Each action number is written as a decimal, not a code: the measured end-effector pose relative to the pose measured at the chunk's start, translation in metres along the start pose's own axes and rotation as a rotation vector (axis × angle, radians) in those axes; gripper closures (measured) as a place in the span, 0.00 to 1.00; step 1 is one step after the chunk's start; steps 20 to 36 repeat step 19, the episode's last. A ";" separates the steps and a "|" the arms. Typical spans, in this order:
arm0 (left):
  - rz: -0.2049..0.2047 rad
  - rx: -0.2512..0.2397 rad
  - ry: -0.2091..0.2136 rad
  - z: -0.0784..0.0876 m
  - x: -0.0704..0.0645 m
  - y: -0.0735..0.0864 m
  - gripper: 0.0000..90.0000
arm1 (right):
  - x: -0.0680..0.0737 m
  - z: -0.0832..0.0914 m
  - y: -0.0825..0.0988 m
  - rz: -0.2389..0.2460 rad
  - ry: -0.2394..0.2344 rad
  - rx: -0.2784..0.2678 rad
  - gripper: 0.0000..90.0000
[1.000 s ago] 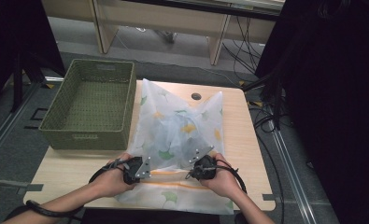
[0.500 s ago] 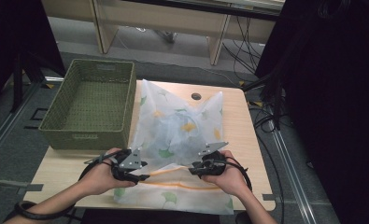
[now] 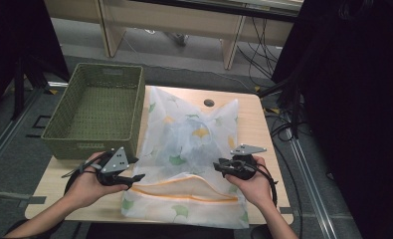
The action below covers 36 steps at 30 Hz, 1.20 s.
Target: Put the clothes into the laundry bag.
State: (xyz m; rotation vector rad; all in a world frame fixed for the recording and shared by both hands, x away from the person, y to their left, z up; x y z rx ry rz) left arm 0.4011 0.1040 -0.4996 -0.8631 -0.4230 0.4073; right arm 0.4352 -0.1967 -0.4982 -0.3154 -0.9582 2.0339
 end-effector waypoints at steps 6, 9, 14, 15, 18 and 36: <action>0.056 0.006 -0.047 0.002 0.003 0.014 0.45 | -0.003 -0.005 0.006 0.019 0.058 0.033 0.75; 0.062 -0.007 -0.049 -0.001 0.003 0.012 0.44 | -0.004 -0.005 0.006 0.011 0.066 0.031 0.74; 0.065 -0.020 -0.043 -0.004 0.002 0.011 0.43 | -0.008 -0.002 0.003 0.002 0.087 0.003 0.73; 0.064 -0.014 -0.042 -0.003 0.003 0.012 0.43 | -0.009 0.000 0.001 0.007 0.091 -0.012 0.73; 0.075 -0.019 -0.050 -0.003 0.005 0.012 0.43 | -0.011 0.003 0.000 -0.019 0.107 -0.027 0.72; 0.079 -0.019 -0.054 -0.003 0.006 0.012 0.43 | -0.013 0.003 -0.001 -0.015 0.110 -0.033 0.71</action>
Point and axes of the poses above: each handheld gripper's, and its own axes: z roughly backward along the jaws, y roughly out of its underside, x roughly to its left, the point moved 9 cm from there along -z, roughly forward along the jaws, and after that the axes turned 3 degrees about -z, right-handed, at the moved point
